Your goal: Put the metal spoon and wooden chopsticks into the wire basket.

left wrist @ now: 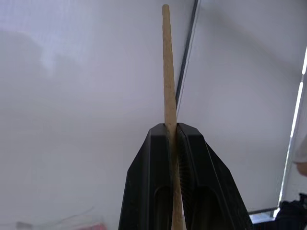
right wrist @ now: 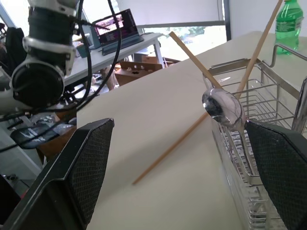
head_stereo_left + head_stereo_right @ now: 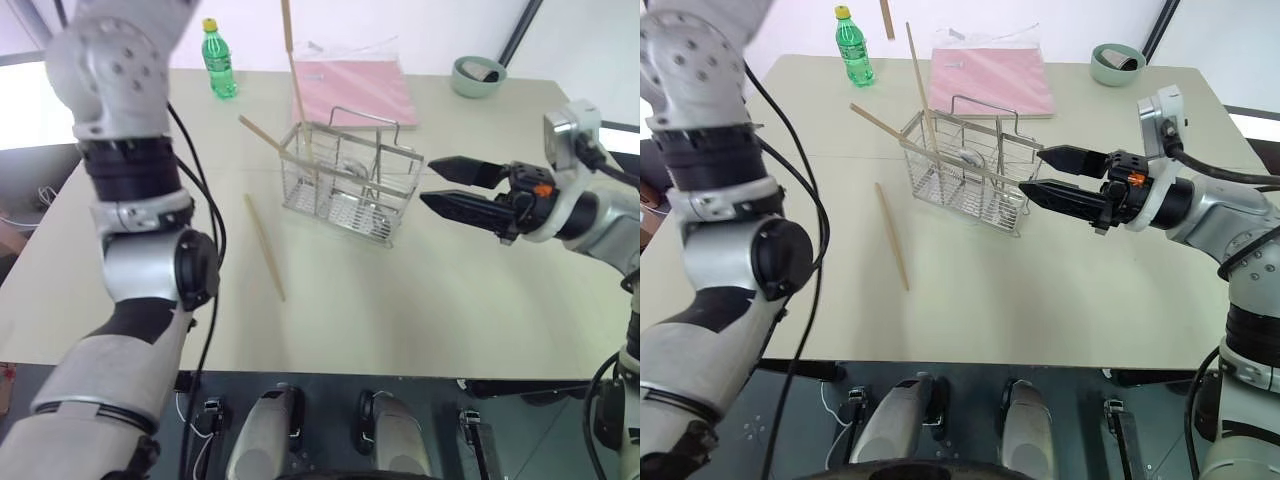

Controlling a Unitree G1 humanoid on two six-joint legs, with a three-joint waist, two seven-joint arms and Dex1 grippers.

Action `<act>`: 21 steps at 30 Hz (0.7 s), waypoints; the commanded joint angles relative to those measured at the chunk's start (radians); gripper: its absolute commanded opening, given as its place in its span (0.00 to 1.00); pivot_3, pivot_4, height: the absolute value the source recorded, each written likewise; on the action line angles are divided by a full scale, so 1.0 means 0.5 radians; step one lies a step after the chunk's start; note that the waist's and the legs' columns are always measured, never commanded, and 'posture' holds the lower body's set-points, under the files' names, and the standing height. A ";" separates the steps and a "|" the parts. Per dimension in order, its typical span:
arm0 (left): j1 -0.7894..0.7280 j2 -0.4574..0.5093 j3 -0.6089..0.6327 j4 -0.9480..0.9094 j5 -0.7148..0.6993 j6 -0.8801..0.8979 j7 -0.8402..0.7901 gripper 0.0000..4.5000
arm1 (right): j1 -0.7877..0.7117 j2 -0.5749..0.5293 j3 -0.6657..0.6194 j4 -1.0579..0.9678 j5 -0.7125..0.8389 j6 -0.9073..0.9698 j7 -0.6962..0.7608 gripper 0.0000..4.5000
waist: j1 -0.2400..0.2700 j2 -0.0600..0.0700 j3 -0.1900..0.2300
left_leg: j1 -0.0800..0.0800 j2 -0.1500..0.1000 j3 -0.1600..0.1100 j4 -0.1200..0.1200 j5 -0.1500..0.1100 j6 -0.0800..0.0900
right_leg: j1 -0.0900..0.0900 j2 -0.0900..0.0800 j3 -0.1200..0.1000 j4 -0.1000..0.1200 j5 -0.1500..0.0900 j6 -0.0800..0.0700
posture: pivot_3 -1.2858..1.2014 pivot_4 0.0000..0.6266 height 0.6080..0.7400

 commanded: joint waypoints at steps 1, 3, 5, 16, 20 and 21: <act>0.132 -0.058 -0.175 -0.176 0.199 -0.100 0.081 0.03 | -0.004 -0.006 -0.085 -0.054 0.055 -0.027 -0.029 1.00 | 0.001 0.000 0.000 | 0.001 0.001 0.000 0.001 0.000 0.000 | 0.001 0.001 0.000 0.000 0.000 0.000 | 0.52 0.24 0.59; 0.224 -0.125 -0.188 -0.169 0.273 -0.210 0.141 0.03 | 0.000 -0.007 -0.096 -0.054 0.068 -0.028 -0.042 1.00 | 0.003 0.001 0.000 | 0.000 0.001 -0.001 0.001 0.000 0.001 | 0.000 0.001 0.001 -0.002 0.000 0.000 | 0.52 0.24 0.59; 0.286 -0.173 -0.199 -0.124 0.355 -0.368 0.161 0.03 | 0.006 -0.009 -0.105 -0.058 0.081 -0.027 -0.053 1.00 | 0.003 0.000 0.000 | -0.001 0.001 0.000 0.000 0.000 0.001 | -0.002 0.000 0.001 -0.002 0.000 -0.001 | 0.52 0.24 0.59; 0.427 -0.378 -0.250 0.216 0.541 -0.903 0.080 0.03 | 0.021 -0.007 -0.120 -0.070 0.122 -0.035 -0.111 1.00 | 0.005 0.000 0.000 | -0.006 0.000 0.000 0.001 -0.002 0.007 | -0.003 -0.001 0.000 -0.006 0.000 0.000 | 0.52 0.24 0.59; 0.469 -0.404 -0.276 0.310 0.580 -0.958 0.046 0.03 | 0.021 -0.007 -0.130 -0.067 0.130 -0.041 -0.133 1.00 | 0.004 0.000 0.000 | -0.007 0.000 0.001 0.001 0.000 0.011 | -0.005 0.000 0.000 -0.006 0.000 0.000 | 0.52 0.24 0.59; 0.477 -0.407 -0.275 0.325 0.586 -0.977 0.035 0.03 | 0.022 -0.007 -0.132 -0.068 0.131 -0.042 -0.135 1.00 | 0.004 0.000 0.000 | -0.007 0.000 0.001 0.001 0.000 0.011 | -0.005 -0.001 0.000 -0.006 0.000 0.000 | 0.52 0.24 0.59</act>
